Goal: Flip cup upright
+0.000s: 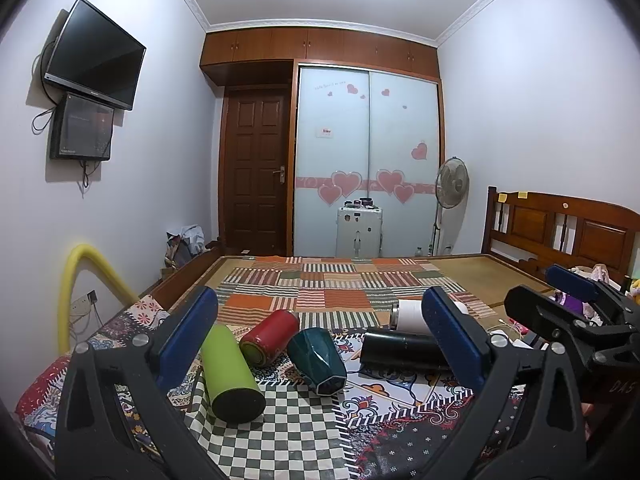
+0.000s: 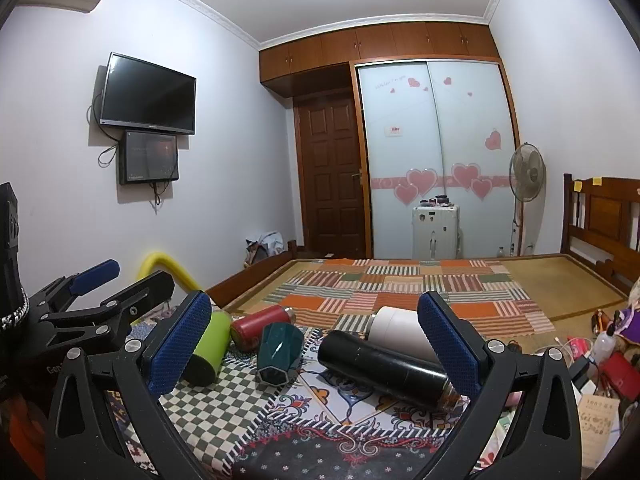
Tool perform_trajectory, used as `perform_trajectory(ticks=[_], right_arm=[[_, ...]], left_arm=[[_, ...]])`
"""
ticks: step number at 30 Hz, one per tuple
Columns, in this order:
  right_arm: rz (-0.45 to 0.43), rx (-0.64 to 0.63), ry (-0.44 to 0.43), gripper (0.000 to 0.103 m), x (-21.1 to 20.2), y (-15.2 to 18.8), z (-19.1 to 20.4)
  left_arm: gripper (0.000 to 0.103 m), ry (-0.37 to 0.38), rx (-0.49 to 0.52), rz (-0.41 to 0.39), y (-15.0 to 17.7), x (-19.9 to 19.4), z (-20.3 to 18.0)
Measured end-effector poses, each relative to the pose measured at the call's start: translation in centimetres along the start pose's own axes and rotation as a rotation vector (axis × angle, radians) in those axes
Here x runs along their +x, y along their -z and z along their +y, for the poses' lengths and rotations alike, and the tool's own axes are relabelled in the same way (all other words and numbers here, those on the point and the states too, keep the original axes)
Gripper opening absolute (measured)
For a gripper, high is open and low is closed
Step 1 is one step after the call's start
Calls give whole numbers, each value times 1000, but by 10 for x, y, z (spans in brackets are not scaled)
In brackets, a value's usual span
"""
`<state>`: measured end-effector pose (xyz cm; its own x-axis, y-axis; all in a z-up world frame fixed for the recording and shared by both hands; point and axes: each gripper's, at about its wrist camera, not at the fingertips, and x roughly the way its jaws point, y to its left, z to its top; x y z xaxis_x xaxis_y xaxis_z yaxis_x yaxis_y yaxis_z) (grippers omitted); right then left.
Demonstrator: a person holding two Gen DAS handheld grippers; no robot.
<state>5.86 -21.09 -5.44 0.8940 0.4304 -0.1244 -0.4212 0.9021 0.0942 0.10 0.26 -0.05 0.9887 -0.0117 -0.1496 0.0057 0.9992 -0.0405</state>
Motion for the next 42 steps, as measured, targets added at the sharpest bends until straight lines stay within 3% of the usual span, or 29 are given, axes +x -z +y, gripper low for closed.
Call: perform_trajectory(ticks=[42], right_arm=[[-2,-2,4,103,-1,-3,-5]], left_arm=[[103,5,6,-7,-1,0,-5]])
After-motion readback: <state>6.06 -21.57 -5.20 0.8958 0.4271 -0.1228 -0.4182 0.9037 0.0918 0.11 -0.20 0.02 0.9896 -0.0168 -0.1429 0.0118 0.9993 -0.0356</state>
